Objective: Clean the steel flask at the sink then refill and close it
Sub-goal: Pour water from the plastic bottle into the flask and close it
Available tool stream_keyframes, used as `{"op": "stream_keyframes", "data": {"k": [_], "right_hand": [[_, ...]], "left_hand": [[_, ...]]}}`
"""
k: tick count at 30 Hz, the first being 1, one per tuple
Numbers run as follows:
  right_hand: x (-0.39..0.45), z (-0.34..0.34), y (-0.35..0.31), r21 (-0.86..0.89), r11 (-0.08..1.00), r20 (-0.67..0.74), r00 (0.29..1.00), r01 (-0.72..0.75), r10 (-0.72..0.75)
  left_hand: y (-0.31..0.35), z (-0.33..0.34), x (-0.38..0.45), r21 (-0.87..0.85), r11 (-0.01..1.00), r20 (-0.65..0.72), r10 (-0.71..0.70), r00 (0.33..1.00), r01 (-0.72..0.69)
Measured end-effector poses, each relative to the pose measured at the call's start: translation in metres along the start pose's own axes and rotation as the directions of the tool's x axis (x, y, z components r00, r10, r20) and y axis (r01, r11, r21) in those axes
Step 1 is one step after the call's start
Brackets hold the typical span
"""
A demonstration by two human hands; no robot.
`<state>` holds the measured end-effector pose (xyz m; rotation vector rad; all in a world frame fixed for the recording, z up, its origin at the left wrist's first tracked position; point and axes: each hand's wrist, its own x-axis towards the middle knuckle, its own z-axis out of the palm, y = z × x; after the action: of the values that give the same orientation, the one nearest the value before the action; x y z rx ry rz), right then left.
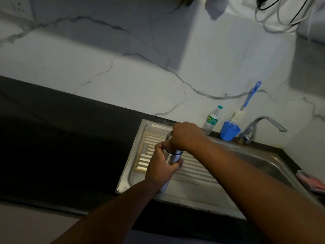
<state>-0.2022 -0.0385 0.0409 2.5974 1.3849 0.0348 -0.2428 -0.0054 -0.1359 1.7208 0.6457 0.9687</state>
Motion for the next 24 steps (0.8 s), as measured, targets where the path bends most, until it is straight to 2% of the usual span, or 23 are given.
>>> {"op": "stream_keyframes", "data": {"k": [3, 6, 10, 15, 17, 19, 22, 24], "right_hand": [[-0.005, 0.011, 0.0, 0.091, 0.996, -0.081, 0.996, -0.018, 0.025], [-0.01, 0.022, 0.012, 0.267, 0.964, -0.15, 0.988, 0.003, 0.038], [0.0, 0.021, 0.044, 0.412, 0.91, -0.128, 0.992, 0.036, 0.019], [0.031, -0.003, 0.113, 0.708, 0.698, -0.184, 0.982, 0.104, 0.041], [0.042, -0.005, 0.142, 0.748, 0.651, -0.198, 0.98, 0.13, 0.032], [0.051, 0.006, 0.167, 0.774, 0.619, -0.153, 0.988, 0.132, -0.019], [0.068, 0.04, 0.199, 0.831, 0.541, -0.084, 0.991, 0.125, -0.101], [0.082, 0.062, 0.22, 0.911, 0.399, -0.065, 0.992, 0.103, -0.108]], "left_hand": [[0.0, -0.001, 0.001, 0.021, 0.999, 0.028, -0.037, 0.999, 0.036], [0.003, 0.0, 0.0, 0.045, 0.997, 0.051, -0.064, 0.997, 0.062], [0.016, 0.013, 0.008, -0.005, 0.995, 0.036, -0.098, 0.995, 0.098], [0.041, 0.044, 0.039, -0.178, 0.974, -0.02, -0.144, 0.989, 0.139], [0.053, 0.06, 0.057, -0.225, 0.964, -0.027, -0.152, 0.988, 0.143], [0.062, 0.079, 0.077, -0.257, 0.955, -0.003, -0.151, 0.988, 0.145], [0.068, 0.112, 0.109, -0.234, 0.965, 0.015, -0.12, 0.993, 0.12], [0.07, 0.136, 0.131, -0.189, 0.975, 0.067, -0.108, 0.992, 0.119]]}}
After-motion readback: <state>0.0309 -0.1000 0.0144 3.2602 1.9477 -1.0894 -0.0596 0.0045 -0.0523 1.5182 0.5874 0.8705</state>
